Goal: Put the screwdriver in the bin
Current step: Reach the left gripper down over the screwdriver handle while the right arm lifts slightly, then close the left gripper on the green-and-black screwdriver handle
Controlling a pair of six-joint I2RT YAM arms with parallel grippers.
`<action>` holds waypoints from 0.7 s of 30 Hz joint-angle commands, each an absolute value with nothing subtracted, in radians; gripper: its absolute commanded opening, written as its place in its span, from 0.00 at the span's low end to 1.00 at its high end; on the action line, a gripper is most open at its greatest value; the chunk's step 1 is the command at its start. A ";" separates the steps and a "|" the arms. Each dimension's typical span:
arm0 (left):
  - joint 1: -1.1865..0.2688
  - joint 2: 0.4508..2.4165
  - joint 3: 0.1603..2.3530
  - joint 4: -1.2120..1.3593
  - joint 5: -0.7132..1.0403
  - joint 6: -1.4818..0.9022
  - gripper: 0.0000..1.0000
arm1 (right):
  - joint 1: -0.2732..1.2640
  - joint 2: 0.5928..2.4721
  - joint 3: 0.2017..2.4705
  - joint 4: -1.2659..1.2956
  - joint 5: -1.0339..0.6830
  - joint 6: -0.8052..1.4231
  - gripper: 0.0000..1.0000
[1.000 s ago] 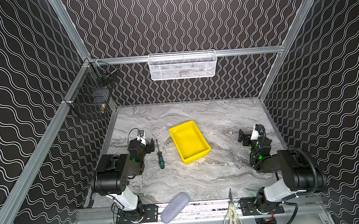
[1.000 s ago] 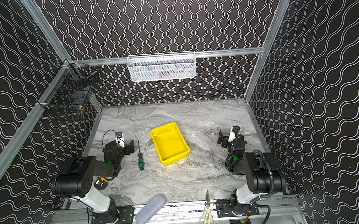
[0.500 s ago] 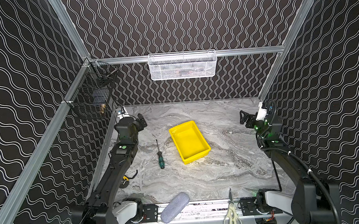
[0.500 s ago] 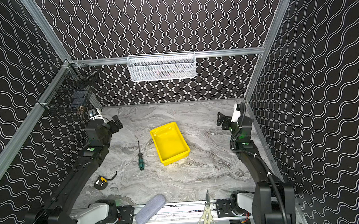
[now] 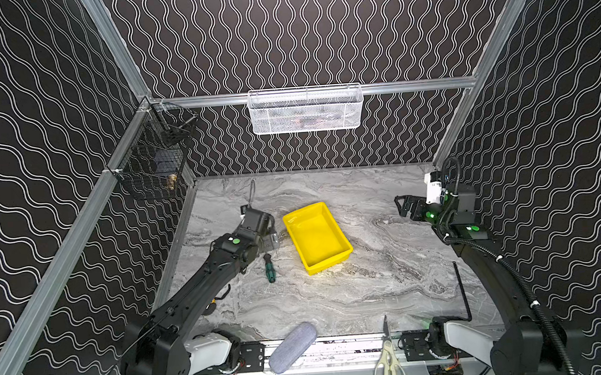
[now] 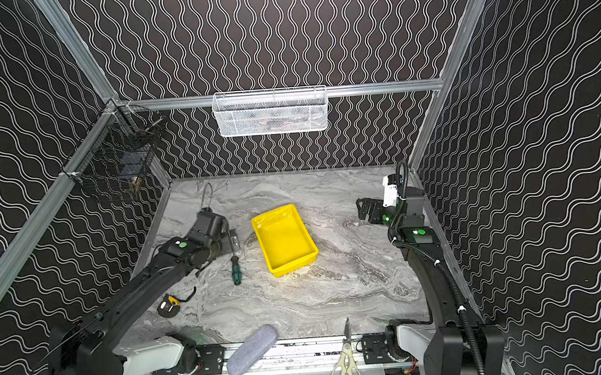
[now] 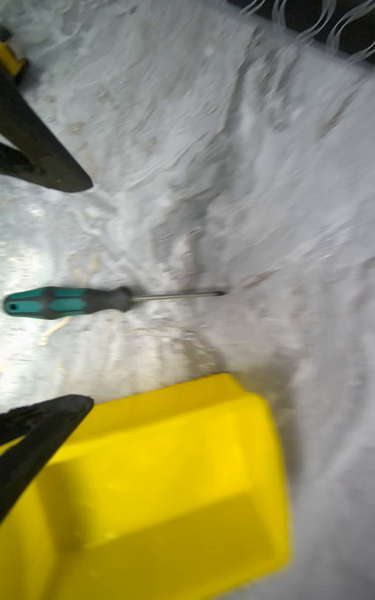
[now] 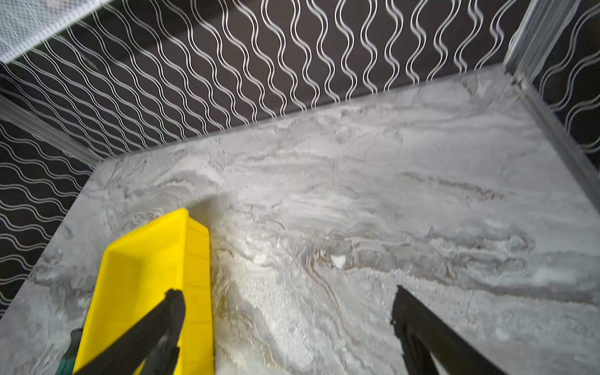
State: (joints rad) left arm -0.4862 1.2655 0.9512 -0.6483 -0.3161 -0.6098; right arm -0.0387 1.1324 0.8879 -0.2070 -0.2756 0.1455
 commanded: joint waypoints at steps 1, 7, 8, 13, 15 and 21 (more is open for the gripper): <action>-0.522 1.299 0.933 -0.753 -0.275 -0.707 0.99 | -0.037 1.148 0.888 -0.237 -0.312 0.136 0.99; -0.528 1.318 0.849 -0.723 -0.205 -0.762 0.97 | -0.037 1.174 0.897 -0.247 -0.341 0.131 0.99; -0.528 1.322 0.836 -0.709 -0.195 -0.766 0.96 | -0.037 1.176 0.897 -0.248 -0.349 0.128 0.99; -0.528 1.372 0.813 -0.654 -0.165 -0.765 0.92 | -0.037 1.173 0.891 -0.248 -0.349 0.124 0.99; -0.528 1.398 0.813 -0.649 -0.168 -0.759 0.89 | -0.037 1.169 0.890 -0.247 -0.348 0.121 0.99; -0.527 1.454 0.802 -0.611 -0.155 -0.748 0.80 | -0.037 1.174 0.887 -0.250 -0.354 0.119 0.99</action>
